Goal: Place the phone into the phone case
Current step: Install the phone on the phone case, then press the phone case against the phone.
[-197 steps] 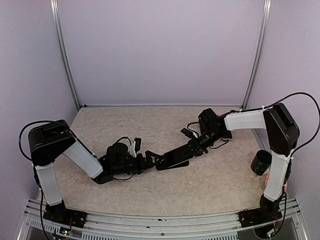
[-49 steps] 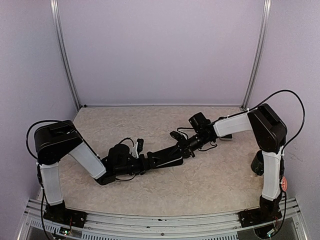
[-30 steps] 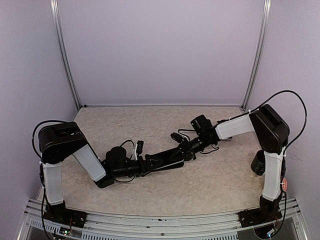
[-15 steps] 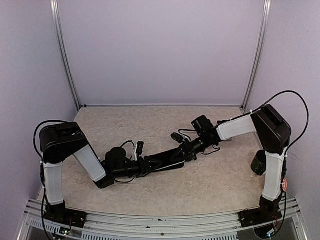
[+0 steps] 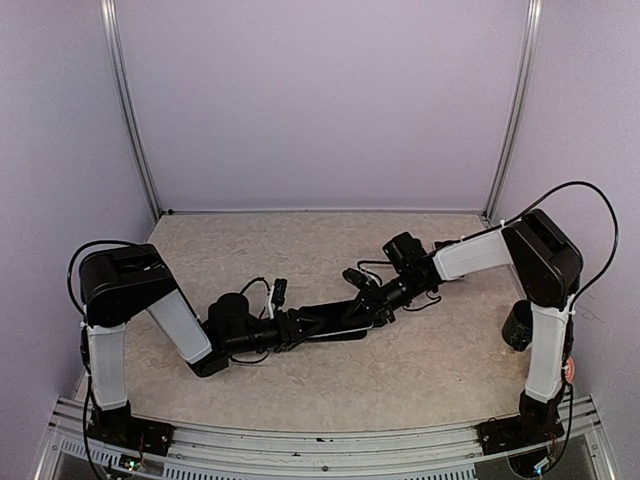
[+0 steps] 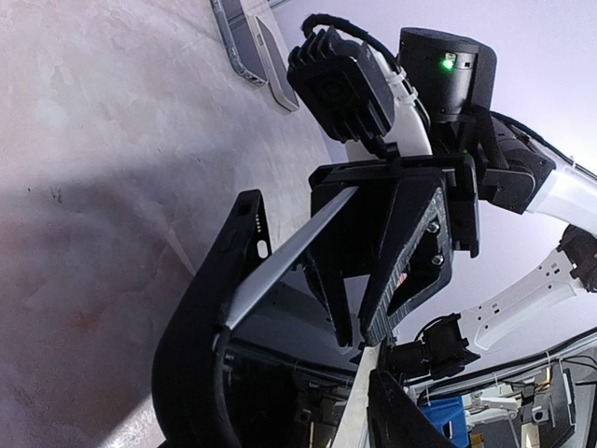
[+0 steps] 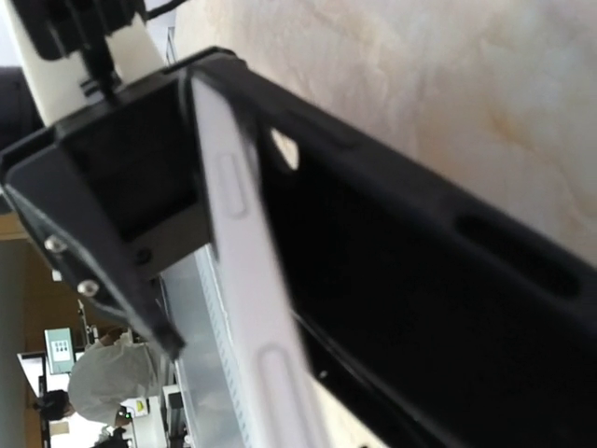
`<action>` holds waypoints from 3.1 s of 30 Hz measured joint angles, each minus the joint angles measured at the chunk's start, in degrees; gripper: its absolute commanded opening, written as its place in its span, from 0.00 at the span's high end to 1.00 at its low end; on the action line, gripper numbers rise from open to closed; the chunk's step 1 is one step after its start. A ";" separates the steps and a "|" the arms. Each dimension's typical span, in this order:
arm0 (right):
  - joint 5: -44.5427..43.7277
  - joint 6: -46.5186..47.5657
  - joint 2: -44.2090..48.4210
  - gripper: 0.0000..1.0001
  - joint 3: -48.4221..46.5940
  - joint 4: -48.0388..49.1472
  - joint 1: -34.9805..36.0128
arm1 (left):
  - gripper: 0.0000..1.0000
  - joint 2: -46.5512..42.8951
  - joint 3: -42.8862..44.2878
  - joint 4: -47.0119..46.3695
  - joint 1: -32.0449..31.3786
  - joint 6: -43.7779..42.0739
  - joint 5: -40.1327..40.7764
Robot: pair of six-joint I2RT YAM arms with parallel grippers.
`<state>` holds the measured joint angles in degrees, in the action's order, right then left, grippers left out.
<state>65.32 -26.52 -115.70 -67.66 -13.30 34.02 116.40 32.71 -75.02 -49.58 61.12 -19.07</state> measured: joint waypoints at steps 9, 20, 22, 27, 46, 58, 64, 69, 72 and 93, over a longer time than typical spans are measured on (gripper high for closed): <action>-1.22 0.52 0.00 0.67 -0.13 -1.51 -0.02 | 0.61 0.28 0.00 -0.83 0.00 0.17 -0.44; -2.60 2.71 0.04 0.66 -1.38 -5.14 -0.48 | 0.73 0.28 0.00 -0.79 0.00 0.26 -0.87; -2.64 3.04 0.15 0.65 -1.40 -5.51 -0.66 | 0.73 0.28 0.00 -0.79 0.00 0.28 -1.01; -3.26 3.69 0.61 0.65 -1.40 -6.56 -0.92 | 0.75 0.28 0.00 -0.83 0.00 0.33 -1.29; -7.69 5.97 4.81 0.64 -0.28 -10.03 -3.52 | 0.80 0.28 0.00 -2.10 0.02 0.42 -1.55; -9.53 6.16 9.62 0.63 3.98 -10.78 -6.43 | 0.83 0.28 -0.61 -2.14 0.09 0.42 -1.57; -9.68 6.14 11.32 0.63 5.07 -10.73 -7.17 | 0.86 0.33 -1.07 -1.90 0.17 0.42 -1.51; -9.77 6.10 12.81 0.63 6.32 -10.60 -7.52 | 0.88 0.33 -1.29 -1.90 0.17 0.42 -1.53; -9.88 6.08 13.70 0.63 6.99 -10.47 -8.07 | 0.89 0.33 -1.38 -1.90 0.17 0.42 -1.53; -8.55 6.95 25.57 0.58 12.76 -5.20 -8.70 | 0.94 -0.11 -2.56 -12.50 0.66 -1.18 -10.21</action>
<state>56.77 -19.57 -90.13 -54.89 -18.50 25.32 116.29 30.15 -87.53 -48.93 59.94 -29.28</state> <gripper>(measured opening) 0.401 0.107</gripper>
